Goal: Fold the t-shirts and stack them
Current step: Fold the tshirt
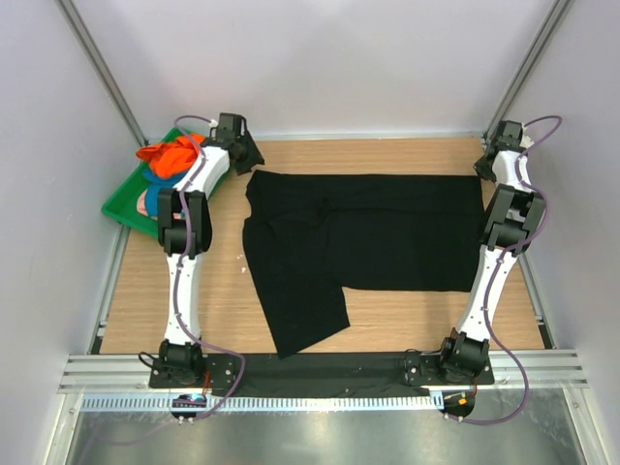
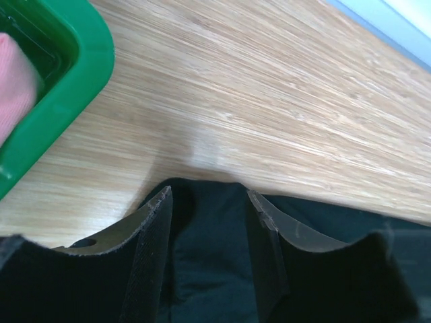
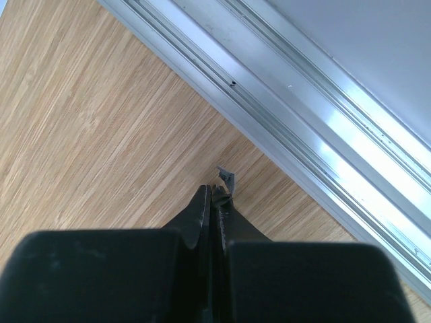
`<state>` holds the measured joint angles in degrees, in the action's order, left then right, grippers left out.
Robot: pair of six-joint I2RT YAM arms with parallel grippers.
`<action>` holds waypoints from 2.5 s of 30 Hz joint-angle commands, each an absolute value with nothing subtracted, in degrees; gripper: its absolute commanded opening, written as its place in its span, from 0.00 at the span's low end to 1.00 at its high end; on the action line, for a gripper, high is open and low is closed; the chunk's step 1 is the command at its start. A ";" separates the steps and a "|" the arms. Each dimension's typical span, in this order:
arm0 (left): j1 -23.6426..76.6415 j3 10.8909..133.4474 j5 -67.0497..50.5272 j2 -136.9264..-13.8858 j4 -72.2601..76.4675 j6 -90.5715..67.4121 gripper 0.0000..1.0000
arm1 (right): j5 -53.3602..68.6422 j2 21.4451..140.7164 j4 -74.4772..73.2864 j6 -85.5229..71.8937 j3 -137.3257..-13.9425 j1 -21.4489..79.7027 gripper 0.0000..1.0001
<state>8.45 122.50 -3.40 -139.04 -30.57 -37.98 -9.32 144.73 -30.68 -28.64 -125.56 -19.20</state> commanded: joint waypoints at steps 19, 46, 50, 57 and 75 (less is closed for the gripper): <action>8.09 128.06 2.45 -144.15 -31.47 -33.66 0.00 | -11.58 146.09 -32.35 -30.93 -127.01 -19.60 0.01; 8.17 128.06 6.07 -140.72 -30.67 -34.45 0.50 | -8.44 149.86 -35.24 -29.10 -135.70 -20.04 0.39; 8.79 127.18 5.80 -138.35 -31.99 -34.63 0.58 | -10.63 147.05 -38.75 -27.51 -137.28 -19.95 0.55; 10.10 120.95 5.10 -129.30 -33.22 -35.07 0.62 | -15.90 136.68 -46.84 -27.60 -134.32 -17.67 0.58; 12.21 95.63 -12.04 -111.00 -36.92 -34.45 0.57 | 16.59 126.29 -42.98 -38.06 -119.26 10.89 0.60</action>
<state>11.35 97.80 -6.02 -112.38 -35.31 -34.20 5.50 125.05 -44.34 -35.27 -119.72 7.38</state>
